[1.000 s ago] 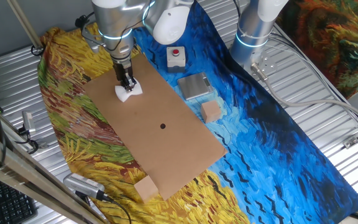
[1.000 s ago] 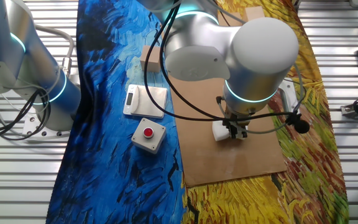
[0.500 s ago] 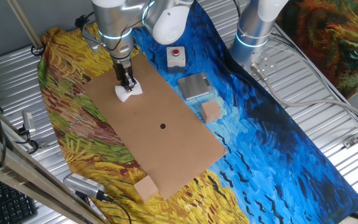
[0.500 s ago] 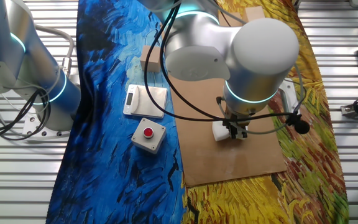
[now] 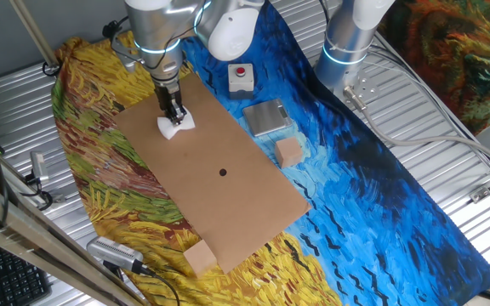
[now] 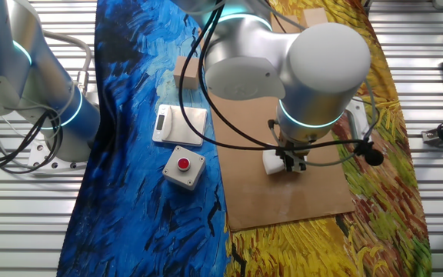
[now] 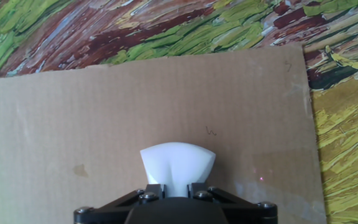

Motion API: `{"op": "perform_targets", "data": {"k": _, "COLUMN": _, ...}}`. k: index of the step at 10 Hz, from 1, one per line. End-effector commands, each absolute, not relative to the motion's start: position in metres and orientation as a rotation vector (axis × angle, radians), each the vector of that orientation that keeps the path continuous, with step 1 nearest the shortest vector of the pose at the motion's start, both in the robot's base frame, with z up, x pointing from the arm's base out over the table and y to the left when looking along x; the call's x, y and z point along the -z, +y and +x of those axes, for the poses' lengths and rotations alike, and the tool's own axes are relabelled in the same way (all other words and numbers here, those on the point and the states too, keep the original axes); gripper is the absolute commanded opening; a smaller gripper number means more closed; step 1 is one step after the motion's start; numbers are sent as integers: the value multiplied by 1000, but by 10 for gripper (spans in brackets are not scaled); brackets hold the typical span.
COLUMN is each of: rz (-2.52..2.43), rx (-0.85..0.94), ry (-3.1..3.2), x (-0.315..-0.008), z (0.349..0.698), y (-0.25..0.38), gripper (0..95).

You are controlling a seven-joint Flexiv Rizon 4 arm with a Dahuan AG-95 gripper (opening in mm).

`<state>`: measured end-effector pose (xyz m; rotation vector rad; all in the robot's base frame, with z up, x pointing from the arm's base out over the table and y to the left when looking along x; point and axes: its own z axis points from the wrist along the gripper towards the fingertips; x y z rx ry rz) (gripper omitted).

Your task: Clean the tabletop with a sponge

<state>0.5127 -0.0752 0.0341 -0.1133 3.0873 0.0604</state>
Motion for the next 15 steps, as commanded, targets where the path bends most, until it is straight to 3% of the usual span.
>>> {"op": "perform_targets", "data": {"k": 1, "rz": -109, "rx": -48, "ry": 3088, "x": -34, "z": 512, "y": -76, "gripper": 0}}
{"op": "perform_targets", "data": {"k": 9, "rz": -111, "rx": -31, "ry": 3090, "x": -34, "z": 512, "y": -76, "gripper": 0}}
{"op": "perform_targets", "data": {"k": 10, "rz": -120, "rx": -31, "ry": 3090, "x": -34, "z": 512, "y": -76, "gripper": 190}}
{"op": "perform_targets", "data": {"k": 11, "rz": -127, "rx": -32, "ry": 3089, "x": -34, "z": 512, "y": -76, "gripper": 190}}
{"op": "perform_targets", "data": {"k": 12, "rz": -132, "rx": -32, "ry": 3088, "x": -34, "z": 512, "y": -76, "gripper": 380}}
{"op": "perform_targets", "data": {"k": 14, "rz": -148, "rx": -29, "ry": 3086, "x": -34, "z": 512, "y": -76, "gripper": 380}}
{"op": "perform_targets", "data": {"k": 15, "rz": -155, "rx": -25, "ry": 3085, "x": -34, "z": 512, "y": -76, "gripper": 570}}
